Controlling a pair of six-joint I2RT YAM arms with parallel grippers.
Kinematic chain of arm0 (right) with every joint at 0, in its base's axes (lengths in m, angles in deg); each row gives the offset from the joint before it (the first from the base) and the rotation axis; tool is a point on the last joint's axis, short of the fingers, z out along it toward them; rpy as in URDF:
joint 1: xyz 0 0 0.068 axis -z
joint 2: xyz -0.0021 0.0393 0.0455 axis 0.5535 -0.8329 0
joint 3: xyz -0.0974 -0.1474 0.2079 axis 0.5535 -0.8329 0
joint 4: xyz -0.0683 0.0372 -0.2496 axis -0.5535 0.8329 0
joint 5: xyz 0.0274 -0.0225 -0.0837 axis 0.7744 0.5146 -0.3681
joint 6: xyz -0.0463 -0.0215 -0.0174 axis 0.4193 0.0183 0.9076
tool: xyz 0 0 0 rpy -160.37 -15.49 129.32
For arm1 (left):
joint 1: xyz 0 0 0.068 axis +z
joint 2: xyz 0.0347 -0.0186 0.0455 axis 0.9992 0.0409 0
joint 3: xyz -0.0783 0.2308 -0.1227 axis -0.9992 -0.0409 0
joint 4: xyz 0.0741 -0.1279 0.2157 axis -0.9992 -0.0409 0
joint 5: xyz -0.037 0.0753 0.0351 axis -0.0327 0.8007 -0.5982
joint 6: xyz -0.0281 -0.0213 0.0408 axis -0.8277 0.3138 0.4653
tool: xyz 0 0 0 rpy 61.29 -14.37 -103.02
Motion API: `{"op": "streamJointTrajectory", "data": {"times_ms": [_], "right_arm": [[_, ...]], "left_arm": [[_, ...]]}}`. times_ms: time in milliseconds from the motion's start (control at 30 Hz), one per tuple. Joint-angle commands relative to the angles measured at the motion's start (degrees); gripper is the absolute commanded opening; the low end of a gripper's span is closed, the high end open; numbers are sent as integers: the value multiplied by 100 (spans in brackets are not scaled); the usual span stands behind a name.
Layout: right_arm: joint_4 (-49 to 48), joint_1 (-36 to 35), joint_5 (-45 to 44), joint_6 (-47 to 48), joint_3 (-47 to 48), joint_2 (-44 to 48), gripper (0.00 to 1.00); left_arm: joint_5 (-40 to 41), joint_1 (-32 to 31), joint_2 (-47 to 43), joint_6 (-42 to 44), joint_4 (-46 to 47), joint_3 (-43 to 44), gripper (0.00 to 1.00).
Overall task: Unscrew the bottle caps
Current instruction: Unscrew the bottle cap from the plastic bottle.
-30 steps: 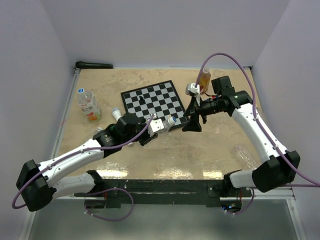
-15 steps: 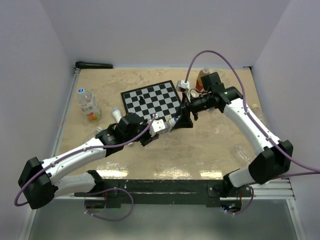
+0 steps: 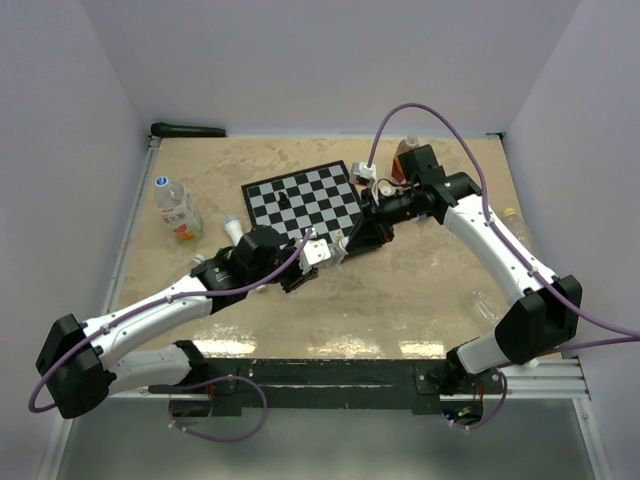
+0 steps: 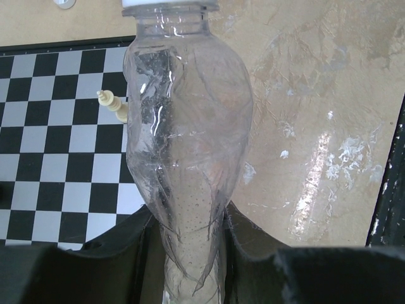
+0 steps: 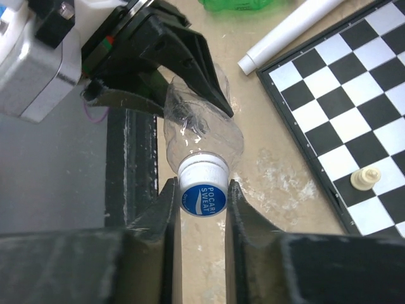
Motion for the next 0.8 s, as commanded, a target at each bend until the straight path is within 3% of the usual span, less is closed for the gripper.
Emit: {"op": "streamJointTrajectory", "data": {"times_ms": [0, 200, 333, 433, 600, 700, 767], "right_arm": [[581, -58, 372, 978, 173, 110, 0], [2085, -137, 163, 4229, 173, 241, 0], [1737, -154, -513, 5865, -177, 890, 0], [700, -154, -962, 6211, -722, 1559, 0], [830, -163, -631, 6300, -819, 1569, 0], [584, -163, -410, 5775, -1074, 1735, 9], [409, -163, -392, 5205, -1127, 1824, 24]], "left_arm": [[-206, -26, -241, 222, 284, 38, 0], [-697, -26, -488, 398, 284, -191, 0], [-1110, -26, -365, 407, 205, -183, 0], [-1225, -18, -260, 381, 187, -183, 0], [-1252, -26, -242, 381, 187, -235, 0], [-1243, -26, -260, 355, 240, -288, 0], [-1243, -18, -242, 328, 266, -314, 0]]}}
